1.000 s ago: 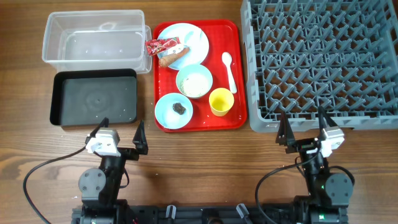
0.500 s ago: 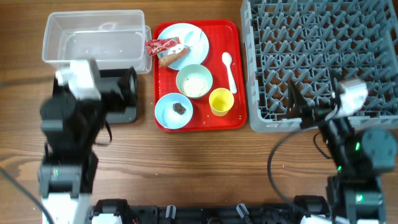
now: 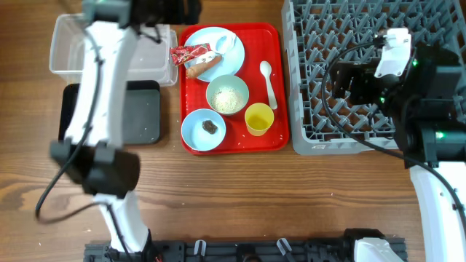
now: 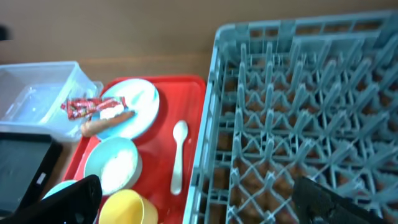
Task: Sort waste into correct bins and load items into the dishwasher rack
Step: 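Reach the left gripper to the plate and grasp the red wrapper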
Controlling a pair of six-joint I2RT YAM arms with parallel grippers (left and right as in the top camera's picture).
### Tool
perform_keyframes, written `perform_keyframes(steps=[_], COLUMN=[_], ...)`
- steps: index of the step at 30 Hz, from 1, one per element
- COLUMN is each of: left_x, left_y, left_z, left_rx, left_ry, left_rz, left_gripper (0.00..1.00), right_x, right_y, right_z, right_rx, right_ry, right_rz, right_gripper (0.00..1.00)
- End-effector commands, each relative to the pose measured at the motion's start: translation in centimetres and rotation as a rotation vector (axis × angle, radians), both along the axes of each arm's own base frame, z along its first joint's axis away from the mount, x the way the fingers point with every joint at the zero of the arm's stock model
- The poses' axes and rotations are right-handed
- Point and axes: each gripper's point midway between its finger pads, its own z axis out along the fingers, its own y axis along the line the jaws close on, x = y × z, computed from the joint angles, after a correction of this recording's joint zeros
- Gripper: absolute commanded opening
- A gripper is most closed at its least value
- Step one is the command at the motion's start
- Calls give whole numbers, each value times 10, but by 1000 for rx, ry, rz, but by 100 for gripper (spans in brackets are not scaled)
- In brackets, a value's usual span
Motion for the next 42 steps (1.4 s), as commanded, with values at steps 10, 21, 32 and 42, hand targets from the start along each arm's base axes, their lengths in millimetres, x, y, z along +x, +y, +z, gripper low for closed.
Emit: perform_keyframes(steps=[10,21,32,42], left_x=[48,46,52,59], left_y=[-42,-62,-72,21], left_z=[-167,-251,-220,2], left_rx=[208,182,136,-16], left_ry=[136,248,189,-139], left_rz=[228,203,187,349], left_gripper=[100,72,4,4], right_x=[-4,-7,-7,-6], right_y=[4,4,4,4], right_z=[-7,-11,-11,-10], right_rx=[33,35,34,35], right_ry=[58,81,81,73], right_rz=[1,-1,-1,-1], right_gripper=[100,100,100,100])
